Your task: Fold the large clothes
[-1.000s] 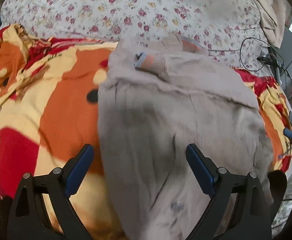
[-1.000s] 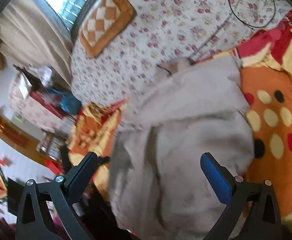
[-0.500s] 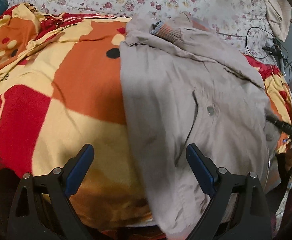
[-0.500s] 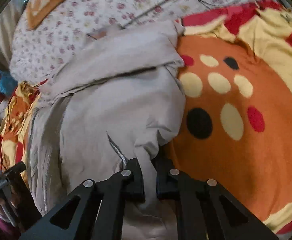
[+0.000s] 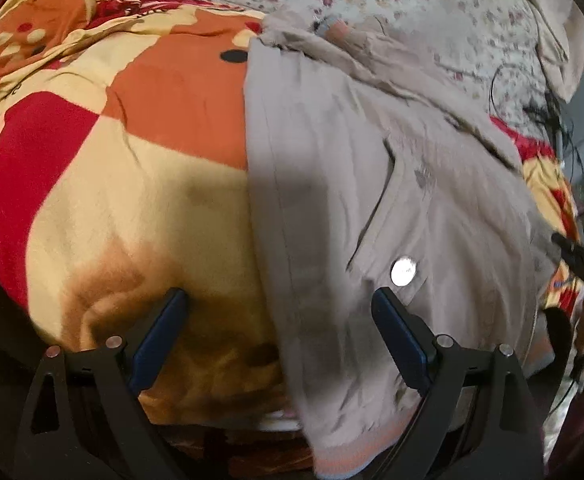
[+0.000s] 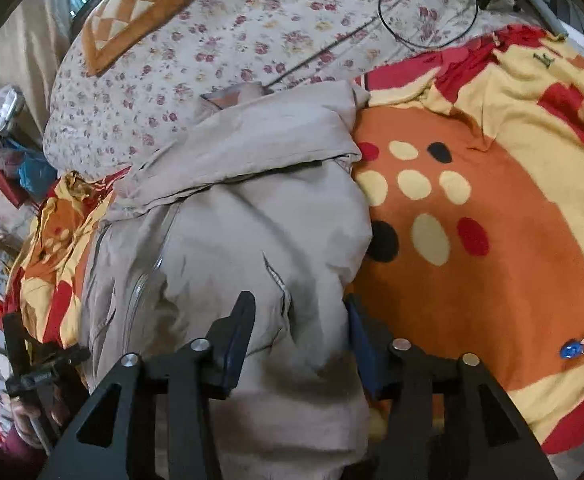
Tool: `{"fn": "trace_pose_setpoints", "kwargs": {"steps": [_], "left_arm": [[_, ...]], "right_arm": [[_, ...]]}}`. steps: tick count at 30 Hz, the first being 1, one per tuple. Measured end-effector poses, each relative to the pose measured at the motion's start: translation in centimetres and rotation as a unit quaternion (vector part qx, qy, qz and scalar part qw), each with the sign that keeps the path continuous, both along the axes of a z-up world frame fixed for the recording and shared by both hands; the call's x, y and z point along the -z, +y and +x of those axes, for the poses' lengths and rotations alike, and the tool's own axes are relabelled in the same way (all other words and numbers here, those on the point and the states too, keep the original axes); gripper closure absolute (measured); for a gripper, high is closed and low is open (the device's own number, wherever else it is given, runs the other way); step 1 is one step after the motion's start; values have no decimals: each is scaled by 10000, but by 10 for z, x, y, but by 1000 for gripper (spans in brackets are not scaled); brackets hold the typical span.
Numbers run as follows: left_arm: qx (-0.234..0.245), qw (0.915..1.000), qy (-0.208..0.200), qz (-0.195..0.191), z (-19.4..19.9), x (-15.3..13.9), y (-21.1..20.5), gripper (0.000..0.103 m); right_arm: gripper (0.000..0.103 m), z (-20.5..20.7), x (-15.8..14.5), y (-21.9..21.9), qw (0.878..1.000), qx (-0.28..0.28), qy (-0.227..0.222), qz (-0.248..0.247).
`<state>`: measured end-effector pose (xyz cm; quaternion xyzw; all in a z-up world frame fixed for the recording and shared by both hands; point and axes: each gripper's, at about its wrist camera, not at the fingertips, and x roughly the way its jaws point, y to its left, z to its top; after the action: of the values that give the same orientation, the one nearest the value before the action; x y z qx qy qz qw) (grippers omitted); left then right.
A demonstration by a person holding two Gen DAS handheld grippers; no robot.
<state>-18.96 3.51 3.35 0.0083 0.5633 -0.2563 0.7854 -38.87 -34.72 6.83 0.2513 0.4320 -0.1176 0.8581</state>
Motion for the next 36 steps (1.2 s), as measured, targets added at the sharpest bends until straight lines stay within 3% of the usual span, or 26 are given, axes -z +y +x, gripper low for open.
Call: {"fn": "trace_pose_setpoints", "kwargs": {"steps": [1,2,3,4,5,12,23,28,29,32,33,35,36], "left_arm": [[-43,10000,-46,0,0,-2,-1,24],[-39,9998,-173,118,-2,-4,-2,48],[40,9991,-329,260,-3,-7,-4,80],[151,9987,-389,281,-4,-10,-4,95],[214,9988,-355,242,-3,-11,-3,100],[185,9995,-256,-92,4,-28,17,103],[-58,9994,-260,221,11,-19,35,103],[138,9989,-387,209,0,-26,29,102],[134,9991,-361,180,-2,-27,29,96],[199,9994,-240,119,-9,-26,28,60],[196,9995,-240,85,-12,-26,27,59],[239,9995,-205,99,-17,-26,27,57],[255,9994,-175,130,-20,-26,26,54]], "right_arm": [[54,-1,-1,2,10000,-16,18,-43],[54,-2,-1,3,10000,-45,34,-45],[54,0,-2,6,10000,-43,38,-31],[54,0,-2,6,10000,-28,39,-15],[54,-1,-2,5,10000,-10,50,-3],[51,2,4,3,9997,72,83,224],[45,0,4,9,9995,-103,256,130],[26,-10,6,12,9984,-167,537,-11],[24,-12,7,13,9981,-185,591,-41],[22,-15,21,14,9969,-162,763,48],[23,-14,27,14,9962,-202,830,154],[63,-12,36,20,9949,-399,906,171],[98,-11,37,22,9942,-435,982,-95]]}}
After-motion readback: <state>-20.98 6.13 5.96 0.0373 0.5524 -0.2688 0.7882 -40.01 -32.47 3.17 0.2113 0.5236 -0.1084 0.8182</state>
